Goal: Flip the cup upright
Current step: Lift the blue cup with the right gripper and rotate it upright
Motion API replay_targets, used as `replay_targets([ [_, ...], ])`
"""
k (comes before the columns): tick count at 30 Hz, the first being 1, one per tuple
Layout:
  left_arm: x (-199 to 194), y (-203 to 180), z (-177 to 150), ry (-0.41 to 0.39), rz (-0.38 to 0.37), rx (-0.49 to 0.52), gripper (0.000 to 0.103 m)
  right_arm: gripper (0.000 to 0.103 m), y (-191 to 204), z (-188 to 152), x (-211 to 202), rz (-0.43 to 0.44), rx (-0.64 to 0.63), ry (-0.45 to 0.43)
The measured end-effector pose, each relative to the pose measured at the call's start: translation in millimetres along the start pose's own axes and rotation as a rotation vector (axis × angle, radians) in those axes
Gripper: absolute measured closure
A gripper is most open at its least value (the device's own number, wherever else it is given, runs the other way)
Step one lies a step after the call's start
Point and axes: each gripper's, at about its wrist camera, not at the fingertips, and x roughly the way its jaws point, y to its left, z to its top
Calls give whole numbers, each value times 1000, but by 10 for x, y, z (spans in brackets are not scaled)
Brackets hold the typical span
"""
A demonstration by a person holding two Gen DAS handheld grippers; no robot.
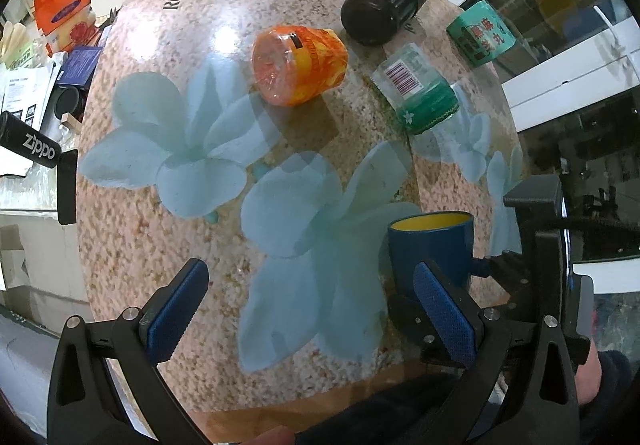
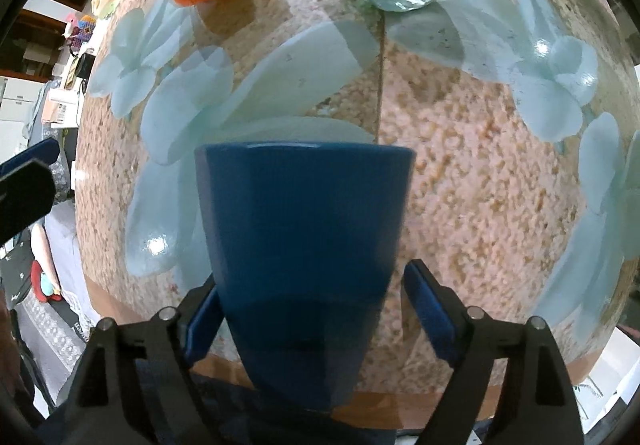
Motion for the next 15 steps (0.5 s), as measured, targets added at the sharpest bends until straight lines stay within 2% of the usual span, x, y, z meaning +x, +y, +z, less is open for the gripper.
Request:
replay_targets([
  [6, -48, 2, -35, -12, -13, -10, 0, 14, -120, 33, -94, 11, -15, -9],
  [8, -78, 1, -47, -19, -16, -15, 0, 14, -216, -12, -192, 13, -19, -12],
  [12, -185, -11, -65, -43, -25, -18, 0, 6, -237, -84, -377, 13, -31, -37],
  [15, -299, -38, -74, -66, -31, -3, 0, 5, -265, -133, -534, 13, -29, -58],
])
